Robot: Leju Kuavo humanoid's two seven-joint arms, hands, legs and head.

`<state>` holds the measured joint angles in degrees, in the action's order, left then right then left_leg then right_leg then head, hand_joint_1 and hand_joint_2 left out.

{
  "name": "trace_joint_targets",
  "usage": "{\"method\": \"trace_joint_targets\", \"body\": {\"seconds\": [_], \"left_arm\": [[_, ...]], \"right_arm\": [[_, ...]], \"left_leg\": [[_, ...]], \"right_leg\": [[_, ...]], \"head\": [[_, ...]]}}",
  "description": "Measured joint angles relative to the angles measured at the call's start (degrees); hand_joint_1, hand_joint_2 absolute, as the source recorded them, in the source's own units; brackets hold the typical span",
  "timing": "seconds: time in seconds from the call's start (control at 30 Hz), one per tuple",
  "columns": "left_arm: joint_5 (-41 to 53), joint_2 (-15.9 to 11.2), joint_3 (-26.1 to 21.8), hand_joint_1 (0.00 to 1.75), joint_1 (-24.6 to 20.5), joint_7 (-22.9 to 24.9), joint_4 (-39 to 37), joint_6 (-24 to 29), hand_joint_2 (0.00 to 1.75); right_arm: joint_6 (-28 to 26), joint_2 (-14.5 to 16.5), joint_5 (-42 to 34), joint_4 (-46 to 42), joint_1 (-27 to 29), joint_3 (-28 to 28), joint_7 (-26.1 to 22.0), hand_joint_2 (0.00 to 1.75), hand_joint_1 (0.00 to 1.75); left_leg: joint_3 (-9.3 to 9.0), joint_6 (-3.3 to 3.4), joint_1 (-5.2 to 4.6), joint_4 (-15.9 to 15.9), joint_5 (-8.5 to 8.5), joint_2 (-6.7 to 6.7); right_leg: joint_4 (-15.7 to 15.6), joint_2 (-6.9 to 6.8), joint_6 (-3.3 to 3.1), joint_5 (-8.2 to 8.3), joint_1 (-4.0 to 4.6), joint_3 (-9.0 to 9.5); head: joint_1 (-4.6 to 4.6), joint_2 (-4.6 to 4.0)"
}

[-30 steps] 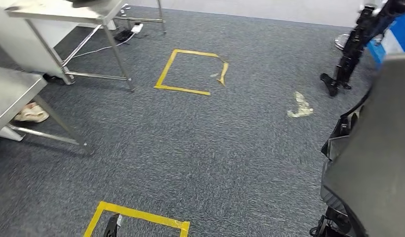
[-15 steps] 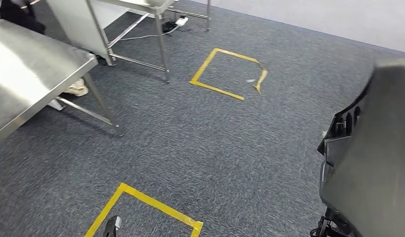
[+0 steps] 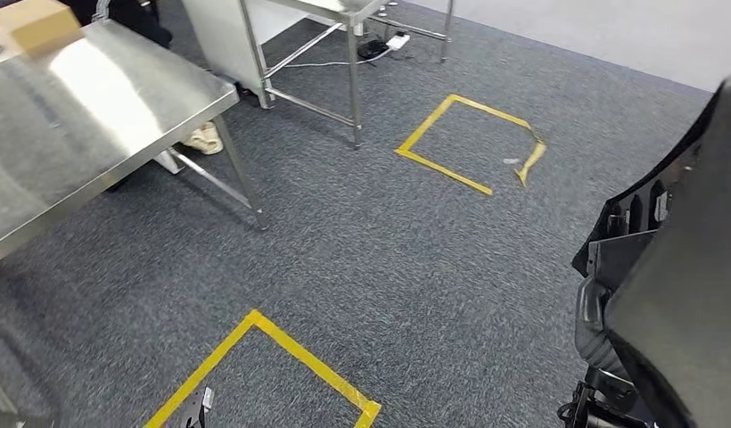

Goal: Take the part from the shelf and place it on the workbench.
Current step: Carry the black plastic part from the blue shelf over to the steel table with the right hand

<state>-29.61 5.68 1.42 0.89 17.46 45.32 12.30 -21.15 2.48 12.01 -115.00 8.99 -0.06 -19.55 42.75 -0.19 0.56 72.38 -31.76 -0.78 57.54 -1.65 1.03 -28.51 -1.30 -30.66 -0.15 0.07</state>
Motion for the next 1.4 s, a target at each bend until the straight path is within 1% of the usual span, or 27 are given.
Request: {"method": "trace_joint_targets", "body": {"seconds": [0.03,0.07,0.1,0.17,0.23,0.33,0.4,0.47,0.53,0.57,0.6,0.67,0.7,0.77,0.83,0.87,0.9,0.97,1.03,1.07,1.1,1.13,1.2,1.27,1.33,1.37,1.4], "left_arm": [[0.1,-0.1,0.0,0.00,-0.2,0.2,0.0,-0.3,1.75],[0.2,-0.4,0.0,0.00,-0.5,0.5,-0.2,-0.8,1.75],[0.2,-0.7,-0.2,0.00,-1.0,0.8,-0.6,-1.4,1.75],[0.2,-1.6,-0.6,0.00,-2.8,1.0,-2.2,-2.8,1.75],[0.2,-2.5,-1.3,0.00,-4.8,0.7,-4.5,-4.0,1.75],[0.6,-3.5,-2.3,0.00,-6.1,-0.5,-7.7,-5.0,1.75],[1.2,-3.6,-2.6,0.00,-6.3,-1.5,-9.0,-5.0,1.75],[1.7,-3.0,-2.8,0.00,-6.4,-2.2,-9.6,-4.3,1.75],[2.2,-2.0,-3.0,0.00,-6.2,-2.3,-9.7,-3.2,1.75],[2.8,-1.6,-3.1,0.00,-5.9,-2.1,-9.6,-2.8,1.75],[3.6,-1.2,-3.0,0.00,-5.7,-1.9,-9.4,-2.7,1.75],[6.4,-0.9,-2.5,0.00,-5.7,-1.2,-9.2,-4.0,1.75],[8.0,-0.9,-2.0,0.00,-6.0,-1.2,-9.2,-4.8,1.75],[10.7,-1.5,-1.2,0.00,-7.2,-2.1,-9.9,-5.1,1.75],[11.7,-2.6,-1.3,0.00,-8.9,-4.4,-11.6,-2.8,1.75],[12.1,-3.2,-1.5,0.00,-9.8,-6.0,-12.7,-1.4,1.75],[12.5,-3.8,-1.8,0.00,-10.8,-7.8,-13.9,-0.1,1.75],[13.9,-4.8,-2.4,0.00,-13.0,-11.3,-16.3,1.4,1.75],[15.2,-5.5,-2.9,0.00,-14.7,-13.7,-18.1,2.0,1.75],[15.7,-5.7,-3.0,0.00,-15.1,-14.4,-18.9,2.1,1.75],[16.1,-5.8,-3.0,0.00,-15.4,-14.8,-19.5,2.2,1.75],[16.5,-5.8,-3.1,0.00,-15.6,-15.1,-20.1,2.2,1.75],[16.9,-5.9,-3.1,0.00,-16.1,-15.6,-20.8,2.4,1.75],[17.1,-5.9,-3.1,0.00,-16.7,-15.8,-21.4,2.6,1.75],[17.1,-5.8,-3.1,0.00,-16.8,-16.0,-22.1,2.8,1.75],[17.1,-5.4,-3.1,0.00,-16.4,-16.2,-22.4,3.1,1.75],[17.1,-4.9,-3.1,0.00,-15.9,-16.6,-22.6,3.5,1.75]], "right_arm": [[0.0,0.0,0.0,0.0,-0.1,0.0,0.0,1.75,1.75],[0.1,0.0,0.0,0.1,-0.2,0.0,0.1,1.75,1.75],[0.0,0.0,0.0,0.2,-0.4,0.0,0.1,1.75,1.75],[-0.2,0.0,0.0,0.4,-0.7,0.0,0.1,1.75,1.75],[-0.6,0.0,-0.2,0.4,-0.8,0.0,-0.1,1.75,1.75],[-1.5,-0.1,-0.4,0.3,-0.6,0.0,-0.4,1.75,1.75],[-2.0,-0.1,-0.4,0.2,-0.1,-0.2,-0.6,1.75,1.75],[-2.4,-0.2,-0.3,0.0,0.7,-0.6,-0.7,1.75,1.75],[-2.6,-0.2,-0.1,-0.2,1.4,-0.8,-0.6,1.75,1.75],[-2.7,-0.2,0.0,-0.2,1.6,-0.9,-0.6,1.75,1.75],[-2.9,-0.2,0.1,-0.2,1.8,-1.0,-0.6,1.75,1.75],[-3.4,-0.1,0.3,-0.3,1.9,-1.2,-0.5,1.75,1.75],[-3.5,-0.1,0.4,-0.3,2.0,-1.3,-0.5,1.75,1.75],[-3.9,-0.1,0.5,-0.4,2.3,-1.4,-0.4,1.75,1.75],[-4.2,-0.1,0.5,-0.5,2.4,-1.4,-0.3,1.75,1.75],[-4.3,-0.1,0.5,-0.5,2.4,-1.4,-0.3,1.75,1.75],[-4.4,0.0,0.4,-0.6,2.4,-1.4,-0.4,1.75,1.75],[-4.6,-0.1,0.1,-0.7,2.6,-1.4,-0.5,1.75,1.75],[-4.9,-0.1,-0.2,-0.6,2.8,-1.4,-0.7,1.75,1.75],[-5.0,-0.2,-0.3,-0.6,2.8,-1.4,-0.8,1.75,1.75],[-5.2,-0.2,-0.4,-0.6,2.8,-1.4,-0.9,1.75,1.75],[-5.3,-0.2,-0.5,-0.5,2.8,-1.4,-0.9,1.75,1.75],[-5.4,-0.2,-0.5,-0.5,2.8,-1.4,-1.0,1.75,1.75],[-5.5,-0.3,-0.5,-0.5,2.8,-1.4,-1.0,1.75,1.75],[-5.7,-0.3,-0.5,-0.5,2.8,-1.4,-1.1,1.75,1.75],[-6.0,-0.3,-0.5,-0.6,2.8,-1.3,-1.1,1.75,1.75],[-6.2,-0.3,-0.4,-0.6,2.9,-1.3,-1.1,1.75,1.75]], "left_leg": [[0.99,-0.07,0.05,2.1,-0.52,0.25],[0.83,-0.12,0.07,2.0,0.09,0.45],[-0.63,-0.11,0.08,-0.5,1.65,0.94],[-5.29,0.14,-0.12,-8.6,4.92,3.45],[-7.77,0.75,-0.49,-13.2,6.00,5.07],[-7.86,1.82,-0.64,-13.9,6.10,3.44],[-8.12,2.63,-0.26,-14.5,6.58,2.15],[-8.08,3.09,-0.03,-14.7,6.88,0.61],[-7.98,3.16,0.01,-14.6,6.93,-1.15],[-8.00,3.13,0.05,-14.6,6.93,-2.02],[-8.05,3.07,0.12,-14.6,6.95,-2.89],[-8.02,2.66,0.34,-14.4,6.99,-4.59],[-7.84,2.28,0.34,-14.2,6.99,-5.45],[-7.29,1.36,0.25,-14.1,7.22,-6.76],[-6.86,0.55,0.40,-14.3,7.58,-7.48],[-6.62,0.28,0.41,-14.0,7.36,-6.70],[-6.00,0.08,0.39,-12.7,6.47,-5.15],[-3.19,-0.17,0.19,-6.6,2.80,-1.25],[0.28,-0.29,0.18,0.9,-0.62,0.25],[0.94,-0.23,0.18,2.7,-0.99,0.42],[0.33,-0.08,0.16,1.9,-0.20,0.58],[-1.50,0.20,0.10,-1.1,1.44,1.07],[-6.25,1.04,-0.37,-9.3,4.50,3.57],[-8.29,1.75,-1.01,-13.4,5.37,5.11],[-8.16,2.26,-1.33,-13.9,5.45,3.99],[-8.33,2.54,-1.23,-14.3,5.69,3.32],[-8.57,2.88,-1.02,-14.7,5.99,2.66]], "right_leg": [[0.0,-0.93,-0.06,-0.05,0.14,-0.03],[0.0,-1.80,-0.09,-0.08,0.20,-0.03],[0.0,-2.64,-0.12,-0.12,0.23,0.03],[0.1,-4.11,0.04,-0.34,0.56,0.24],[0.1,-5.33,0.43,-0.61,1.09,0.48],[-0.1,-6.69,1.14,-0.93,1.34,0.80],[2.2,-3.58,1.43,-2.34,1.10,-0.13],[9.2,0.55,1.22,-5.36,0.75,-3.41],[16.2,1.44,1.44,-7.49,0.61,-7.05],[16.9,1.47,1.90,-7.26,0.49,-7.63],[15.1,1.56,2.55,-6.08,0.31,-7.03],[7.1,3.08,3.93,-2.56,-0.35,-3.60],[3.7,4.00,4.04,-1.20,-0.59,-2.15],[0.9,4.99,3.12,-0.14,-0.63,-0.97],[0.9,3.80,1.73,0.28,-0.44,-0.99],[0.9,3.25,1.23,0.46,-0.48,-1.04],[0.8,2.62,0.76,0.60,-0.51,-1.07],[0.8,1.17,0.01,0.66,-0.24,-1.19],[0.8,-0.53,-0.32,0.61,0.22,-1.35],[0.8,-1.35,-0.38,0.58,0.40,-1.38],[0.8,-2.11,-0.42,0.54,0.53,-1.34],[0.8,-2.84,-0.48,0.48,0.64,-1.25],[0.8,-4.22,-0.53,0.33,1.06,-1.03],[0.8,-5.48,-0.37,0.21,1.43,-0.97],[0.7,-6.69,0.04,0.12,1.49,-0.79],[0.8,-6.30,0.33,-0.08,1.43,-0.71],[1.5,-4.83,0.53,-0.63,1.32,-0.96]], "head": [[-0.01,0.00],[-0.03,0.00],[-0.03,0.00],[-0.07,0.00],[0.08,0.00],[0.25,0.00],[0.31,0.00],[0.60,0.00],[0.80,0.00],[0.80,0.00],[0.80,0.00],[0.89,0.00],[0.97,0.00],[1.06,0.00],[0.97,0.00],[0.92,0.00],[0.69,0.00],[0.22,0.00],[0.00,0.00],[-0.02,0.00],[-0.03,0.00],[-0.03,0.00],[-0.03,0.00],[-0.02,0.00],[-0.07,0.00],[-0.09,0.00],[-0.12,0.00]]}}
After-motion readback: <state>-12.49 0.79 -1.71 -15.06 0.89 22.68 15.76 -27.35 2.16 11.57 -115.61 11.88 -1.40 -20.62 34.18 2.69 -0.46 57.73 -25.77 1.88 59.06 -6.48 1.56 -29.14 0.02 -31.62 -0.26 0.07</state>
